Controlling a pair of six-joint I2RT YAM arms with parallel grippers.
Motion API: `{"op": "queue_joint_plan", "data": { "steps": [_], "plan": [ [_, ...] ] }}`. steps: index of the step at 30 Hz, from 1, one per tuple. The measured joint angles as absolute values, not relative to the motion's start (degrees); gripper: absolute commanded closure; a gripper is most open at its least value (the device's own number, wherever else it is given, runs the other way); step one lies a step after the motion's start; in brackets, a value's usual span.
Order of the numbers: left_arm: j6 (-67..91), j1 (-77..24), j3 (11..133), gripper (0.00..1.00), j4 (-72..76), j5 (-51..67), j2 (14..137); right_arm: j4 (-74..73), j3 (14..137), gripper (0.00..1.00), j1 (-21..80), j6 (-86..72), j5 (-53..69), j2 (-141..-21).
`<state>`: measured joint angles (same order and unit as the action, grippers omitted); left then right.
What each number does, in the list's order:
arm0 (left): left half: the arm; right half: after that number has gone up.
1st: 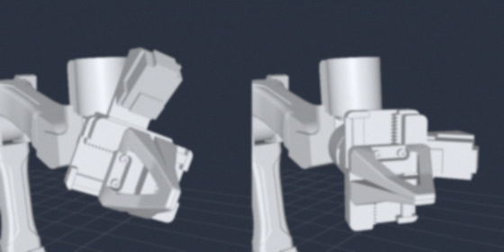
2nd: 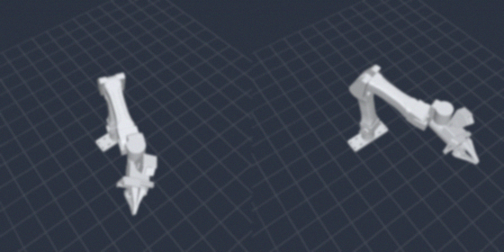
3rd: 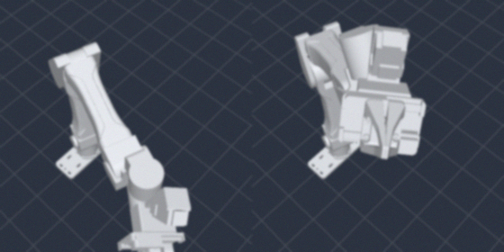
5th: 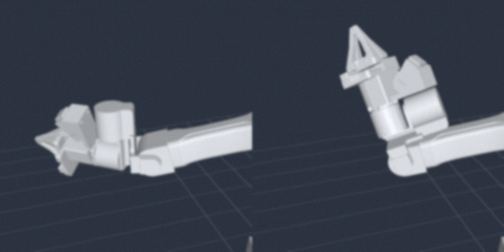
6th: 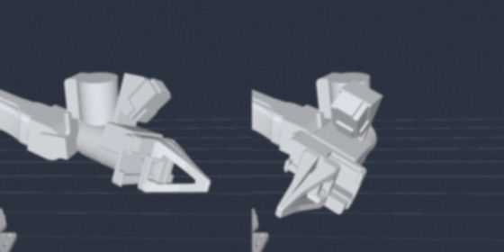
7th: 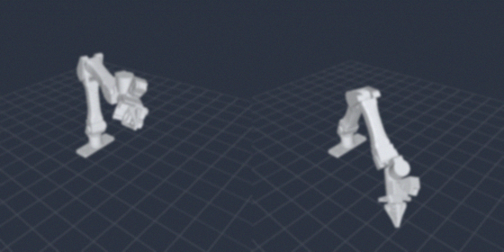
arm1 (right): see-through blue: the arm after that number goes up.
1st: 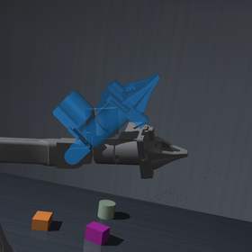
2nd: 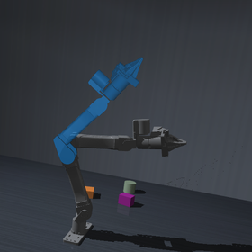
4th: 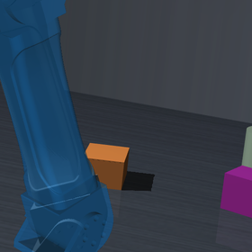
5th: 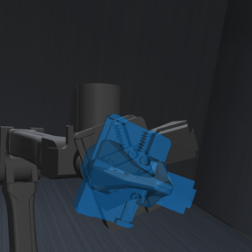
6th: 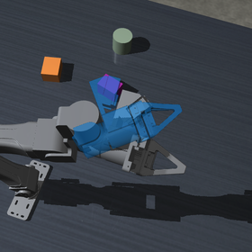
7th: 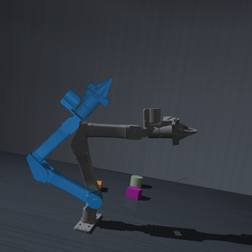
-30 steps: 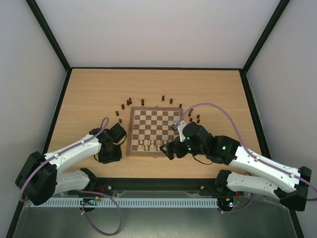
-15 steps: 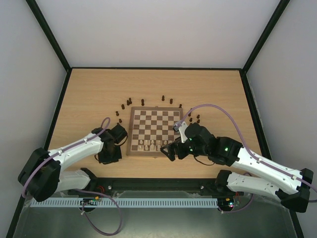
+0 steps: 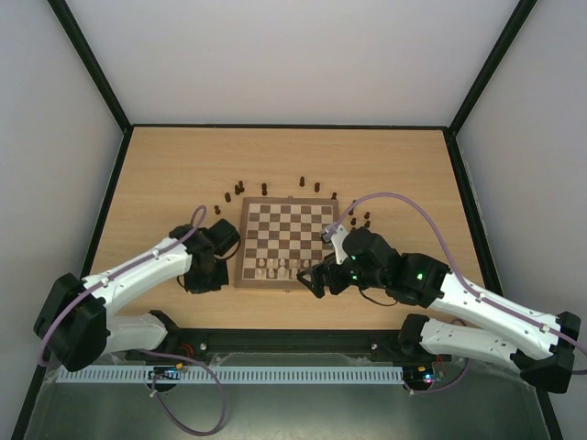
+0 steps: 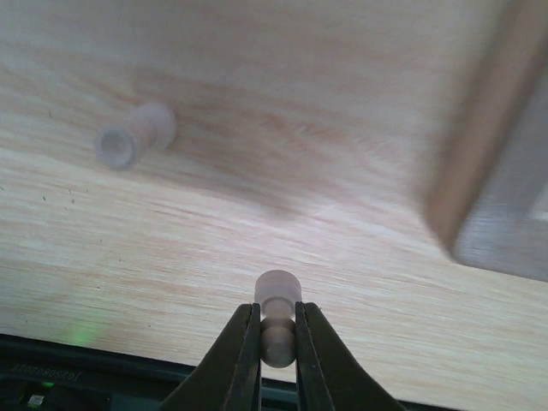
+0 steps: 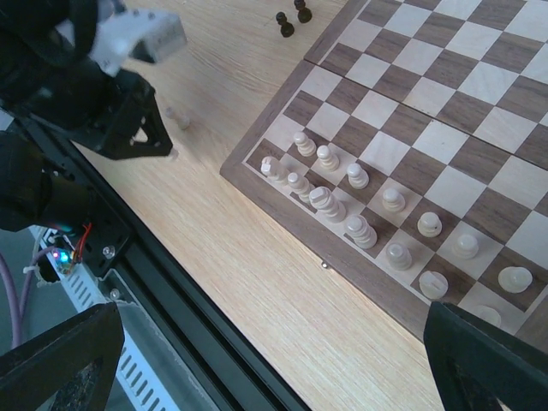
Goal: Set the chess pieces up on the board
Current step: Pick up the chess piece at the center of the board, then place the chess piece on the chessboard.
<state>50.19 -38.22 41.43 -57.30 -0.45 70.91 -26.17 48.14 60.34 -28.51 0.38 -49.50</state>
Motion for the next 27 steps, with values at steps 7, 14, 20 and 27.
{"op": "queue_joint_plan", "data": {
  "steps": [7,14,20,27],
  "plan": [
    [45.8,-38.3,54.3,0.96,-61.6,-1.6,73.4,-26.2,48.1,0.03,60.3,-28.5,-0.7,-49.9],
    [39.9,-38.3,60.5,0.96,-61.3,-1.5,81.9,-26.2,48.1,0.03,60.3,-28.8,-2.8,-50.1],
    [35.8,-38.3,63.6,0.96,-58.8,-1.1,88.6,-26.2,48.1,0.03,60.3,-29.0,-4.6,-50.4],
    [33.3,-38.5,64.2,0.96,-56.1,-0.2,92.2,-26.2,48.1,0.03,60.3,-29.1,-5.8,-50.4]
  ]
}}
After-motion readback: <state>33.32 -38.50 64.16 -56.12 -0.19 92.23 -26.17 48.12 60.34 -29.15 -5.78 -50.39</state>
